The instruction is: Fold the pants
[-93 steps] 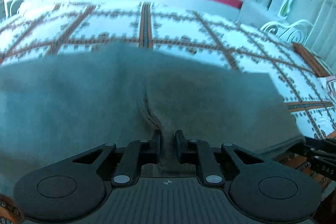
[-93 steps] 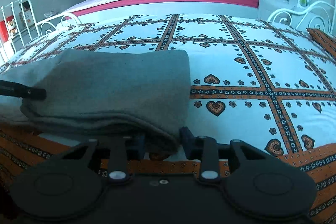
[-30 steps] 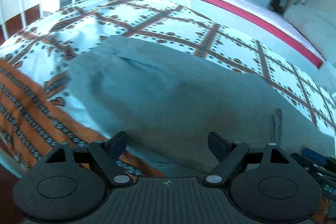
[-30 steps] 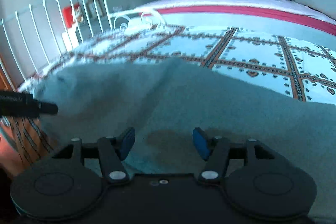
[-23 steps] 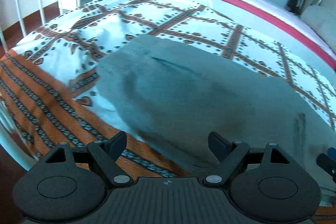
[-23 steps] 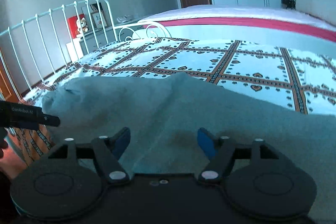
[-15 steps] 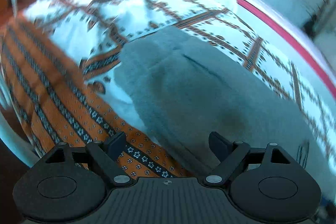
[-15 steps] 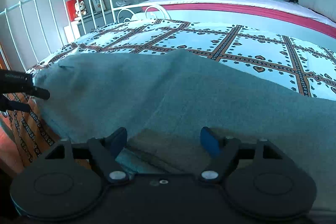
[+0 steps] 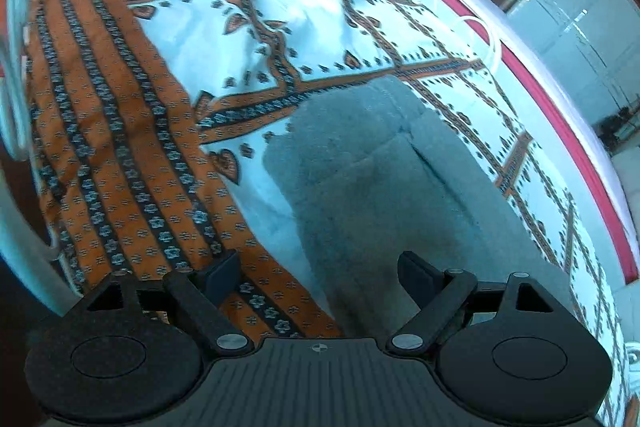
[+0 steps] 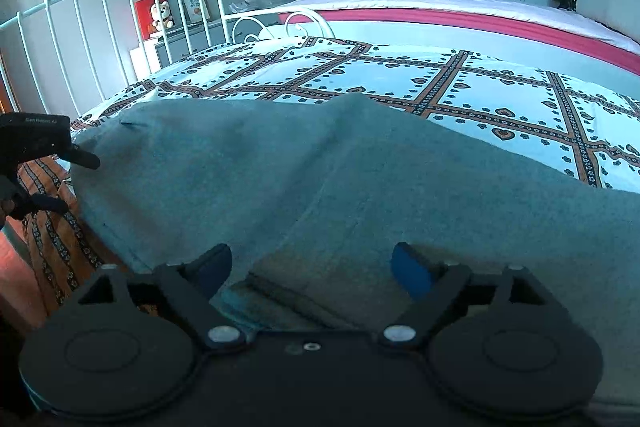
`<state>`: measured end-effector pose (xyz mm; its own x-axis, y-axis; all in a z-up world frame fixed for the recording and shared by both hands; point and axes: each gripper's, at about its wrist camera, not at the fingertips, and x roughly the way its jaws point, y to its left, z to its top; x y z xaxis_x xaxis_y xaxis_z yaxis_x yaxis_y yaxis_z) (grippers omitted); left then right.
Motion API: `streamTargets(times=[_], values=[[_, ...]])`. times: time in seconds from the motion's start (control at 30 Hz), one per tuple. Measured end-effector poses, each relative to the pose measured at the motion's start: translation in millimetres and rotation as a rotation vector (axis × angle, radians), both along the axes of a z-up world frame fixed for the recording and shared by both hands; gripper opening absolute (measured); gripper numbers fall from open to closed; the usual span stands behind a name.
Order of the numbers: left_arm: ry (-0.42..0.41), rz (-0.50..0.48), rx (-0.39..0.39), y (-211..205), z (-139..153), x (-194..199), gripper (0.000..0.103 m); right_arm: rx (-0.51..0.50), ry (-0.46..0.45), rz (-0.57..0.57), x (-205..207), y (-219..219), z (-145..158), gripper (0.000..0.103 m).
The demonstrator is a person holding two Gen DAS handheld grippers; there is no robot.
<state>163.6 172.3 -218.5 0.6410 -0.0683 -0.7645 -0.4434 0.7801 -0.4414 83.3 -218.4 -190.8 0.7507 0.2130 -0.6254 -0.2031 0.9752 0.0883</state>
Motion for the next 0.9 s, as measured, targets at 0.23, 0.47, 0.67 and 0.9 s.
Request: streamTargets(times=[0.23, 0.47, 0.67, 0.9], values=[[-0.049, -0.004, -0.096, -1.1, -2.9, 4.9, 0.086, -0.008, -0.004, 0.01, 1.1, 4.0, -2.0, 0.089], [-0.025, -0.081, 0.02, -25.8, -4.5, 33.6, 0.097, -0.002, -0.009, 0.017, -0.4, 2.1, -2.1, 0.089], [-0.011, -0.105, 0.105, -44.0, -5.5, 47.3, 0.103, -0.021, -0.019, 0.027, -2.5, 4.7, -4.1, 0.09], [-0.037, -0.032, 0.08, -46.2, -8.6, 50.3, 0.103, -0.045, -0.031, 0.037, -4.8, 8.8, -6.2, 0.092]])
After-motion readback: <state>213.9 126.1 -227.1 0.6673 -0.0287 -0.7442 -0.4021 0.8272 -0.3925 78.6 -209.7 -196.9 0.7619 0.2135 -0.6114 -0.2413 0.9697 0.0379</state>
